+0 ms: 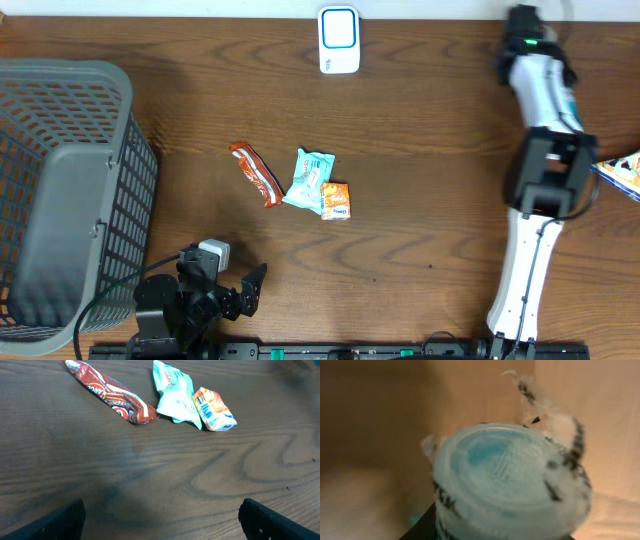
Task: Scan the item barcode
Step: 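Carry the mouthwash right and set it at the table's right edge, then reach the right gripper to the orange tissue pack and grasp it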
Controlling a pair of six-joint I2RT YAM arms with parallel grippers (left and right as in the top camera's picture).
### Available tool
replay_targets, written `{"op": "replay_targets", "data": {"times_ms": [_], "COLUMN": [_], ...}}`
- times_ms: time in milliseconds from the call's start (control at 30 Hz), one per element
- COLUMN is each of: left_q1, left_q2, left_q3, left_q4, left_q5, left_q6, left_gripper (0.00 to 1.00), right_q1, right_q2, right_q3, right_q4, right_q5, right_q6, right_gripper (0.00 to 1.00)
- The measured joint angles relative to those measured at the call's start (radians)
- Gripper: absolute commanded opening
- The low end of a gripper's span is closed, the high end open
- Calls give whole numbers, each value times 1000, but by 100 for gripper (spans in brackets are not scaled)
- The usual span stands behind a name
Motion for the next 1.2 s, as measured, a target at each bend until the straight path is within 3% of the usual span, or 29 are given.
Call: {"op": "replay_targets", "data": {"times_ms": [67, 133, 167, 233, 300, 333, 600, 833, 1000, 1200], "left_q1": [0, 0, 0, 0, 0, 0, 0, 0, 0, 0], "left_q2": [0, 0, 0, 0, 0, 0, 0, 0, 0, 0], "left_q3": [0, 0, 0, 0, 0, 0, 0, 0, 0, 0], "left_q4": [0, 0, 0, 0, 0, 0, 0, 0, 0, 0], "left_q5": [0, 0, 0, 0, 0, 0, 0, 0, 0, 0], "left_q6": [0, 0, 0, 0, 0, 0, 0, 0, 0, 0], "left_gripper": [98, 98, 98, 98, 98, 98, 98, 98, 98, 98], "right_q1": [-54, -103, -124, -158, -189, -198, -208, -123, 24, 279], "right_q2": [-1, -1, -2, -8, -16, -20, -117, -383, -554, -570], "right_q3": [0, 0, 0, 0, 0, 0, 0, 1, 22, 17], "right_q4": [-24, -40, -48, -58, -75, -83, -129, -240, -385, -637], "right_q5": [-44, -80, -84, -93, -101, -108, -256, -748, -1093, -1271], "right_q6": [50, 96, 116, 155, 202, 217, 341, 424, 460, 547], "right_gripper": [17, 21, 31, 67, 92, 99, 99, 99, 99, 99]}}
